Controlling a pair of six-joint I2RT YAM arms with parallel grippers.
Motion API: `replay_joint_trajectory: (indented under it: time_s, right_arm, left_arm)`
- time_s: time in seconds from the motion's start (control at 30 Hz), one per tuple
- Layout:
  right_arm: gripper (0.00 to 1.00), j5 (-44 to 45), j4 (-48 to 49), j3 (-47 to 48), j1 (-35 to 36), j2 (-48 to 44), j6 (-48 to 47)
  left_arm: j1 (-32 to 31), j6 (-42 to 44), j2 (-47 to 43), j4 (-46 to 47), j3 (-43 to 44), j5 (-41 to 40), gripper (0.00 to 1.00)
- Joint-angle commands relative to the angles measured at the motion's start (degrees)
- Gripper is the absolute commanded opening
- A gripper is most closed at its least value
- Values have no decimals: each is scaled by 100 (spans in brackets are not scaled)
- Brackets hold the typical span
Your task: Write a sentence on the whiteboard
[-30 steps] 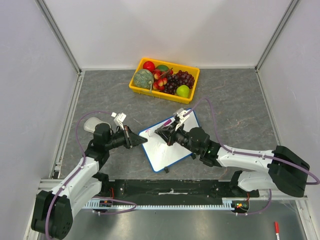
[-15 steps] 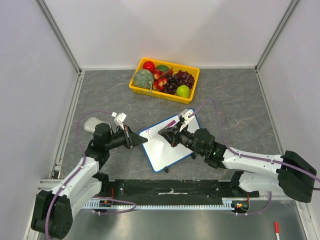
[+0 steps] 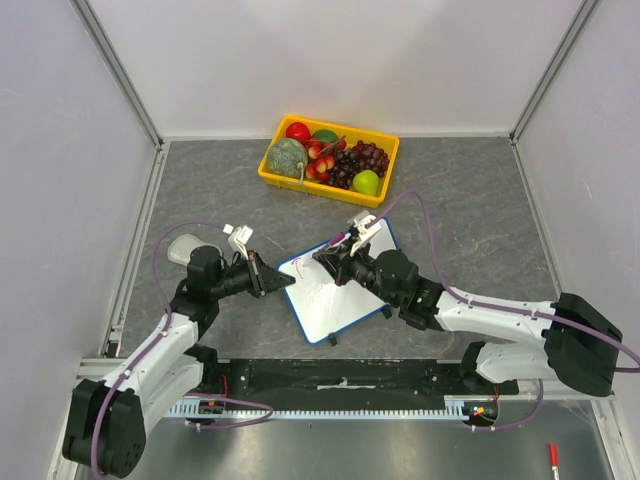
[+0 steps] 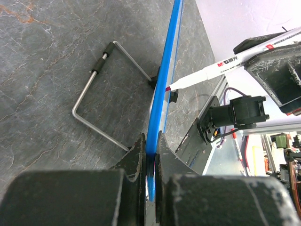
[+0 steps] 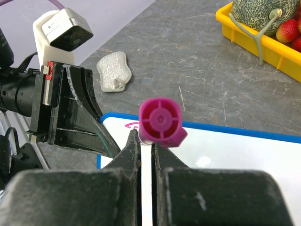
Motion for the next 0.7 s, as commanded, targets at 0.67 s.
replay_joint_trajectory:
  time_s: [0.67]
  right_arm:
    - [0, -259, -149, -244, -18, -14, 27]
  left_arm:
    - [-40, 702, 178, -365, 36, -435, 2]
